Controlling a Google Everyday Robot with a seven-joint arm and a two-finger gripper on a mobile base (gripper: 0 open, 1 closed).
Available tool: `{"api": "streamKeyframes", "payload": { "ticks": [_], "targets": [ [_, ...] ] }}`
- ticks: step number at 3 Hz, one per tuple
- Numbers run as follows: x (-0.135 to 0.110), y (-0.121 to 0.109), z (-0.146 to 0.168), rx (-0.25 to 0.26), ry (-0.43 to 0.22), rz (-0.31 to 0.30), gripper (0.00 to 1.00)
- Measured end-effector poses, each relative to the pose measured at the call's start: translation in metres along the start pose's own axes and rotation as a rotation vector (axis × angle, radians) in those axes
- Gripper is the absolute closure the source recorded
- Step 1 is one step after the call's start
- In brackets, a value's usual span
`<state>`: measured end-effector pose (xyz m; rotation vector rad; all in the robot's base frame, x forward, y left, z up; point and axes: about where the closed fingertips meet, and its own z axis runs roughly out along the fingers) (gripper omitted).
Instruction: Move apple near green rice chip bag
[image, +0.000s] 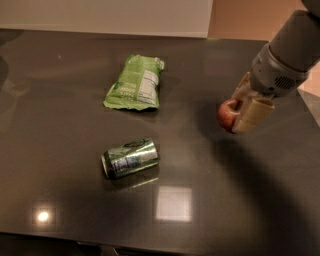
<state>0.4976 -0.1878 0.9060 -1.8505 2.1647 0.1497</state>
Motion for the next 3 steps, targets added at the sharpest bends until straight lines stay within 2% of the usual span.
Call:
{"api": "streamKeyframes", "payload": {
  "ticks": [1,2,3],
  "targets": [
    [-0.014,-0.055,0.003,0.072,0.002,0.086,1.00],
    [-0.034,-0.101,0.018,0.106,-0.004,0.149,1.00],
    [-0.065,-0.122,0.041,0.101,-0.033,0.166,1.00]
  ]
}}
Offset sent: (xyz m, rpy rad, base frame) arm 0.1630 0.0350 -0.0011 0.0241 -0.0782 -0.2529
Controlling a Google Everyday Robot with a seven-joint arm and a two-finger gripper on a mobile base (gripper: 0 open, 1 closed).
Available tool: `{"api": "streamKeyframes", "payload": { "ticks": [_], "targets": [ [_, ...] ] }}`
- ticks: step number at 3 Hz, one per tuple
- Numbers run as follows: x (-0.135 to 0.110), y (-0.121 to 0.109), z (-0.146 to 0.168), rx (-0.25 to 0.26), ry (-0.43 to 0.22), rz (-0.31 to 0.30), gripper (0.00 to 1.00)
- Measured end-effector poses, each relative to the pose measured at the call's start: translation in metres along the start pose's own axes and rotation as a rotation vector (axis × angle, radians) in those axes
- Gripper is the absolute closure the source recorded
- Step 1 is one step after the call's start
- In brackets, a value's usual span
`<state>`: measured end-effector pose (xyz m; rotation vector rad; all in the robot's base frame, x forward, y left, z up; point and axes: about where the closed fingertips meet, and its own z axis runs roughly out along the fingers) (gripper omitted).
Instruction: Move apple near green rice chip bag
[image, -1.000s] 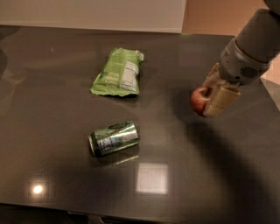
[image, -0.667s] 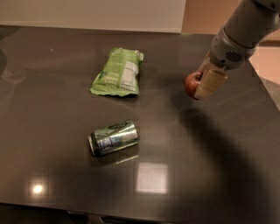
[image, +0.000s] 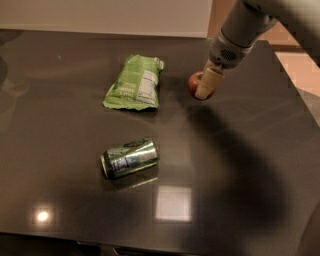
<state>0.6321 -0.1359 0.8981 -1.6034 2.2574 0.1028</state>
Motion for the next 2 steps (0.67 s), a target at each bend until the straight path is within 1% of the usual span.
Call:
{"api": "streamKeyframes", "payload": {
  "ticks": [1,2],
  "targets": [
    [-0.035,0.001,0.021,-0.014,-0.030,-0.005,1.00],
    [-0.061,0.010,0.037,-0.037,-0.057,-0.017,1.00]
  ]
}}
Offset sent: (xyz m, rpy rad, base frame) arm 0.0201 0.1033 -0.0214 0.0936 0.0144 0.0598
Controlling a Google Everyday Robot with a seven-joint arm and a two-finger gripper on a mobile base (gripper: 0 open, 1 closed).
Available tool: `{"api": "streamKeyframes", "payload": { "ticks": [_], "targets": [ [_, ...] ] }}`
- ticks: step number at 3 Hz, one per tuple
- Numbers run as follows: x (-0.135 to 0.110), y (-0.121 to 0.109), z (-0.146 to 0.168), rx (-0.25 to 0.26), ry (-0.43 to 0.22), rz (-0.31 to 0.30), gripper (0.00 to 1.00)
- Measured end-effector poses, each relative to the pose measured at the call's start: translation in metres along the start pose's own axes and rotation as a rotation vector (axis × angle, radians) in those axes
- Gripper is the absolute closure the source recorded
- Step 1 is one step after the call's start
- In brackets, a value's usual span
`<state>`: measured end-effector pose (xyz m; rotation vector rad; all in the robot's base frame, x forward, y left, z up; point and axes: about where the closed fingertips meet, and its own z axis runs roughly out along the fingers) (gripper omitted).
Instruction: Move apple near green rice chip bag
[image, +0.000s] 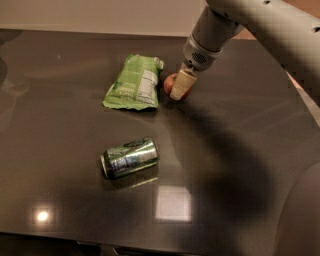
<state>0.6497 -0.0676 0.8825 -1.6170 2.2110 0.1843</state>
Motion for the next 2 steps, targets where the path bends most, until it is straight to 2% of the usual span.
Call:
{"api": "streamKeyframes", "payload": {
  "ticks": [1,2],
  "targets": [
    [-0.0114,0.0079,0.0140,-0.029,-0.015,-0.005,0.84],
    [-0.0106,0.0115,0.0239,-0.051,-0.018,0.001,0.60]
  ]
}}
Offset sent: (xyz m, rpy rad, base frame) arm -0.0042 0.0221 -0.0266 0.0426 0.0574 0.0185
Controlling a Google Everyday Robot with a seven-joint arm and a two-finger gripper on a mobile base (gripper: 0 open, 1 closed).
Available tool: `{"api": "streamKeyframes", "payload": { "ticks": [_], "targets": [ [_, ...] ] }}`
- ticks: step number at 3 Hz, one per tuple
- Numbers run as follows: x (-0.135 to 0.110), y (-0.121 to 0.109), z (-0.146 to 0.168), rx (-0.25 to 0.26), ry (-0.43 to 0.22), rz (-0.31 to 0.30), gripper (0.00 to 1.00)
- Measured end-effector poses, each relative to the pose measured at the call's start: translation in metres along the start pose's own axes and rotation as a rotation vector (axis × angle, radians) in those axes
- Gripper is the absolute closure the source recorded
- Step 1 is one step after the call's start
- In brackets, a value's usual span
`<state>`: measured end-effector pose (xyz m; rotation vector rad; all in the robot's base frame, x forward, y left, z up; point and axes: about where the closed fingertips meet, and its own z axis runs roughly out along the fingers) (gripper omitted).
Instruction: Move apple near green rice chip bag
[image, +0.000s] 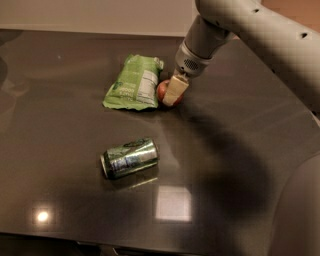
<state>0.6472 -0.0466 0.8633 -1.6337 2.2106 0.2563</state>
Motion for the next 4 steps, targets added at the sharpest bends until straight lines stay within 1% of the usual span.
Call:
{"api": "streamKeyframes", "payload": {
  "ticks": [1,2,3,4],
  "targets": [
    [0.0052,0.0001,0.0051,-0.010,0.005,0.005,0.36],
    [0.0046,0.0006,0.0072,-0.012,0.006,0.004,0.13],
    [0.0043,0.0010,0.0093,-0.015,0.007,0.003,0.00],
    [0.0043,0.0011,0.0093,-0.015,0.007,0.003,0.00]
  ]
}}
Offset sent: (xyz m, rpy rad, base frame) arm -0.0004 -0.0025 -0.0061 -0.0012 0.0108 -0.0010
